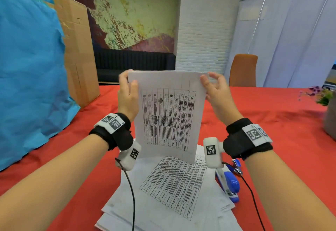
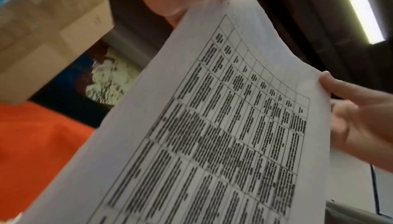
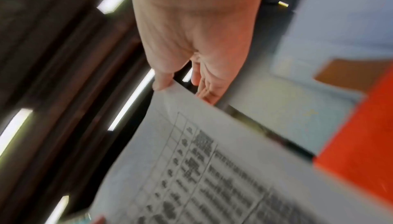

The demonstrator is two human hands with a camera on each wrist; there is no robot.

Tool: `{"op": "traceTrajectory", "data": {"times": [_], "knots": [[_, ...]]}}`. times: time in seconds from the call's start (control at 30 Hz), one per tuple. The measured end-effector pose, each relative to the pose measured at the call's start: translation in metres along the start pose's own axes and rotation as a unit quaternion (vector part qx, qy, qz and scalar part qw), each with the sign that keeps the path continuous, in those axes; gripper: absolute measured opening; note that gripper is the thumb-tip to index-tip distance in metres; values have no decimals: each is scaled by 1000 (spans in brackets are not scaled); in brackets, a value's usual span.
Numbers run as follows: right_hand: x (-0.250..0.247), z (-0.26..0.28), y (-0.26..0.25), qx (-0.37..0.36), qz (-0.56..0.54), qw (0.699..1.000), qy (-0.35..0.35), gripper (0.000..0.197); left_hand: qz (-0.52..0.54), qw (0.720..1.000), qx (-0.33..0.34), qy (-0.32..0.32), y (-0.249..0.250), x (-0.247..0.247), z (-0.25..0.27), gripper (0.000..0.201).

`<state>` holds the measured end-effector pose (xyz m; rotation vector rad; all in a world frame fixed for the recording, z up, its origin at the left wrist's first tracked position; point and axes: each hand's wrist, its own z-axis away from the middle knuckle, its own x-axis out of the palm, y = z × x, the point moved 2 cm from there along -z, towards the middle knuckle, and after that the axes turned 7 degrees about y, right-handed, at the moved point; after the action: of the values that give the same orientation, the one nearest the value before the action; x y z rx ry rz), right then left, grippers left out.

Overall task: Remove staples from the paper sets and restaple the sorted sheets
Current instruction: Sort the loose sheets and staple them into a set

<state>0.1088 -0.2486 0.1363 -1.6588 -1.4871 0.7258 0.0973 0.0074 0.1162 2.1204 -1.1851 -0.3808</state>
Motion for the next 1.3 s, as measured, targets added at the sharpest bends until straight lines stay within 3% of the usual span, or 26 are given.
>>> {"op": "traceTrajectory", "data": {"times": [0.07, 0.13, 0.3, 0.37, 0.5, 0.57, 0.7, 0.77, 0.87, 0.93, 1.03, 1.07, 1.1, 1.13, 1.2, 1.23, 1.27, 1.3], "knots": [[9, 12, 12, 71, -28, 993, -92, 42, -14, 998, -45, -37, -5, 7, 6, 28], [18, 22, 22, 74, 22, 987, -137, 38, -48, 998, -42, -29, 0, 15, 8, 22], [31, 14, -9, 43, -46, 997, -50, 16, 7, 998, -12, 63, 34, 23, -9, 26], [28, 15, -7, 56, -51, 996, -57, 19, 9, 996, -35, 83, 33, 21, -3, 28], [21, 46, 36, 128, 11, 990, -63, 37, -25, 990, -126, 60, 3, 16, 36, 19], [22, 55, 42, 140, -4, 989, -55, 35, -30, 991, -106, 80, -1, 18, 41, 22], [20, 44, 18, 100, -54, 993, -24, 24, -15, 988, -5, 156, 22, 19, 23, 17], [15, 44, 20, 104, -59, 993, -24, 23, -23, 989, -4, 145, 14, 19, 24, 13], [11, 63, 55, 167, 13, 982, -84, 33, -68, 992, -75, 68, -14, 21, 47, 17], [6, 73, 66, 179, 64, 974, -119, 37, -108, 992, -51, 31, -19, 17, 54, 21], [-13, 63, 43, 152, 156, 964, -153, 33, -149, 988, -19, 18, -7, 9, 34, 20], [-21, 57, 36, 156, 230, 945, -172, 32, -170, 985, -28, -4, -6, 5, 28, 20], [-32, 54, 30, 174, 327, 908, -196, 35, -197, 979, -43, -40, -9, 3, 25, 20], [-44, 55, 31, 201, 433, 849, -227, 41, -222, 970, -60, -82, -15, 0, 27, 20], [-62, 73, 36, 234, 611, 691, -306, 48, -248, 952, -86, -160, -32, -5, 44, 25], [-69, 86, 44, 236, 662, 628, -334, 48, -246, 945, -100, -191, -38, -7, 58, 33], [-73, 99, 55, 230, 694, 588, -346, 45, -237, 939, -118, -218, -43, -8, 73, 40], [-77, 109, 66, 221, 707, 576, -346, 40, -226, 935, -134, -237, -45, -8, 87, 44]]}}
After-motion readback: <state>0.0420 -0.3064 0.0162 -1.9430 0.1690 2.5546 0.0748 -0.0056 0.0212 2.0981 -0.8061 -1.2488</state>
